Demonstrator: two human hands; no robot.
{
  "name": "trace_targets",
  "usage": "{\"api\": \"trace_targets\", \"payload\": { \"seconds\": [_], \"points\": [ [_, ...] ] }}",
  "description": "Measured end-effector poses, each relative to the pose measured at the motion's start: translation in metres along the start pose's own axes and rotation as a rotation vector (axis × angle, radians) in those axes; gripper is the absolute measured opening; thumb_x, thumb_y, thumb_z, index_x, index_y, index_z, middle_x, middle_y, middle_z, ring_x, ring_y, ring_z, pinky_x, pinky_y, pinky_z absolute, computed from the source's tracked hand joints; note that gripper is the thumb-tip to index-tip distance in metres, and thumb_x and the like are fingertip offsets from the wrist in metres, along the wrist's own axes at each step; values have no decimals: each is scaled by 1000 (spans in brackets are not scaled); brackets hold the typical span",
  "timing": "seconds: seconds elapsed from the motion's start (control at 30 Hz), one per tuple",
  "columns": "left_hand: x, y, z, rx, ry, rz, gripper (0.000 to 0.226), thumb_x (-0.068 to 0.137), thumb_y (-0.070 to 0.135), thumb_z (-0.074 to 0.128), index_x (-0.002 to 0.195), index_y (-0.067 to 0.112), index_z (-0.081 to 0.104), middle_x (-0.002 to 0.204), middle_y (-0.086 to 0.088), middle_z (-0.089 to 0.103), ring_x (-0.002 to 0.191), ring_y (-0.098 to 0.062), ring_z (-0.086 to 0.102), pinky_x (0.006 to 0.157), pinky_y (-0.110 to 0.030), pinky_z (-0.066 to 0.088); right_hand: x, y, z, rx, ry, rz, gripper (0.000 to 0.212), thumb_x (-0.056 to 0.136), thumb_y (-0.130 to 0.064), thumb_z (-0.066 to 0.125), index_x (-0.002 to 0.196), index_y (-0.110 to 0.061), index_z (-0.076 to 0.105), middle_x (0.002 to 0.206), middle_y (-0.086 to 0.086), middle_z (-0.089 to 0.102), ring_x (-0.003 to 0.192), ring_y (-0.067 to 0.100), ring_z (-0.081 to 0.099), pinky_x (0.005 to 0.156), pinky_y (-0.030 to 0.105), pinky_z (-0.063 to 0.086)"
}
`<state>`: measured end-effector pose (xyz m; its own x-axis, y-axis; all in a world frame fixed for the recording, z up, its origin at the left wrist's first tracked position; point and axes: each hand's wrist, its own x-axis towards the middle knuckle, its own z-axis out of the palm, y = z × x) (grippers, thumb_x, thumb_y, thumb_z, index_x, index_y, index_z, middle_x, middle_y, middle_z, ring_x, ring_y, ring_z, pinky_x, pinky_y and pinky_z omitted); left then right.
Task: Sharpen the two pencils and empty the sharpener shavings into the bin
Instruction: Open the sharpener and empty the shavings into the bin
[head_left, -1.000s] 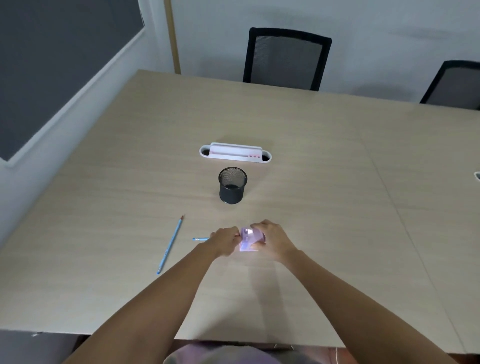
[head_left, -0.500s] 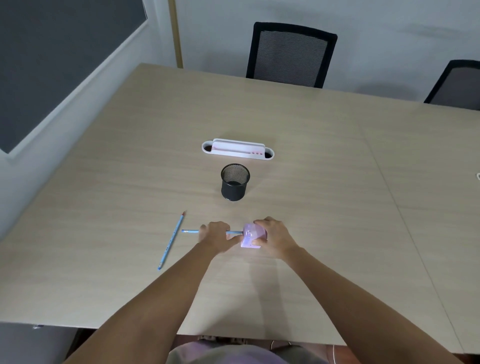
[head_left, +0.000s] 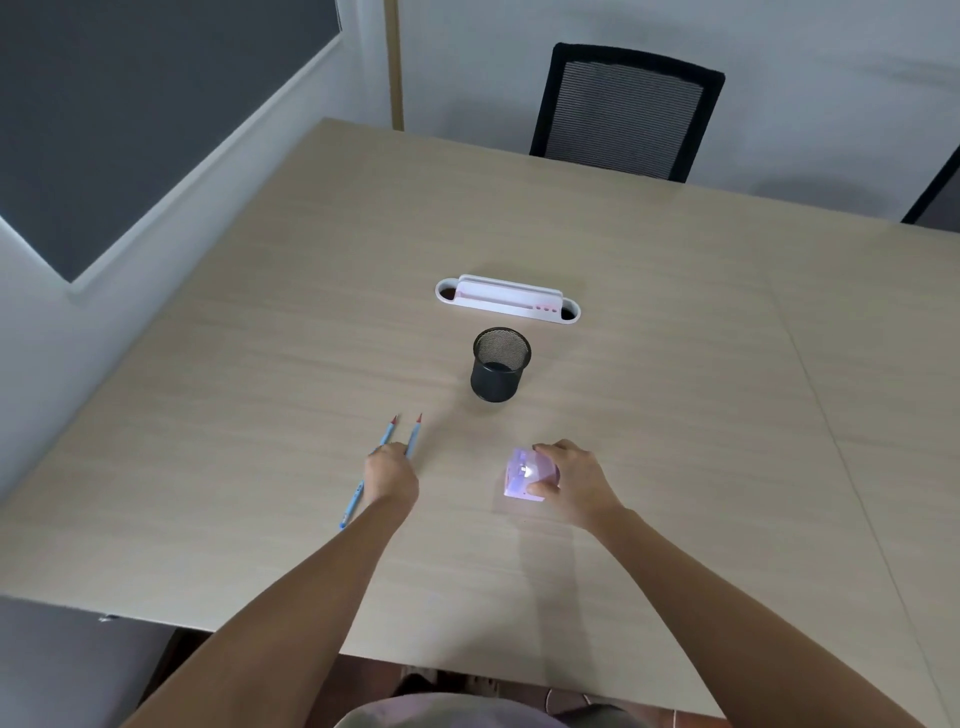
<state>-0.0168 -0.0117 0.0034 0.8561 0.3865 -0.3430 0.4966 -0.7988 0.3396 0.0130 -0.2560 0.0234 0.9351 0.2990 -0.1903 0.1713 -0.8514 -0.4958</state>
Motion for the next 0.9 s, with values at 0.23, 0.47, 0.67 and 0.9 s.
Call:
{"api": "trace_targets", "payload": {
  "seconds": [0.23, 0.47, 0.67, 0.9],
  "points": [
    [8, -13, -5, -129, 37, -229, 19, 87, 5, 58, 105, 6, 64, 103, -16, 68, 95, -35, 66, 78, -41, 56, 1, 1, 0, -19, -7, -7, 47, 72, -19, 74, 117, -14, 61, 105, 11, 60, 82, 27, 58, 72, 28, 45],
    [15, -24, -3, -95, 40, -159, 18, 87, 12, 63, 103, 4, 64, 99, -16, 68, 92, -35, 66, 75, -41, 57, 0, -1, -1, -31, 4, -6, 48, 72, -18, 74, 118, -14, 60, 105, 11, 61, 84, 28, 59, 72, 26, 43],
    [-1, -2, 10, -182, 59, 263, 43, 77, 28, 75, 116, 16, 63, 118, -6, 59, 108, -26, 57, 81, -36, 51, -2, -4, -1, -34, 0, 9, 50, 73, -20, 74, 120, -15, 59, 105, 11, 60, 85, 28, 59, 73, 27, 44],
    [-13, 61, 56, -390, -303, 421, 78, 56, 13, 88, 125, 19, 53, 111, -2, 55, 87, -14, 55, 76, -20, 43, 0, -7, -4, -31, -7, 20, 45, 71, -15, 73, 114, -13, 62, 102, 12, 61, 85, 31, 60, 70, 28, 43]
  ]
}}
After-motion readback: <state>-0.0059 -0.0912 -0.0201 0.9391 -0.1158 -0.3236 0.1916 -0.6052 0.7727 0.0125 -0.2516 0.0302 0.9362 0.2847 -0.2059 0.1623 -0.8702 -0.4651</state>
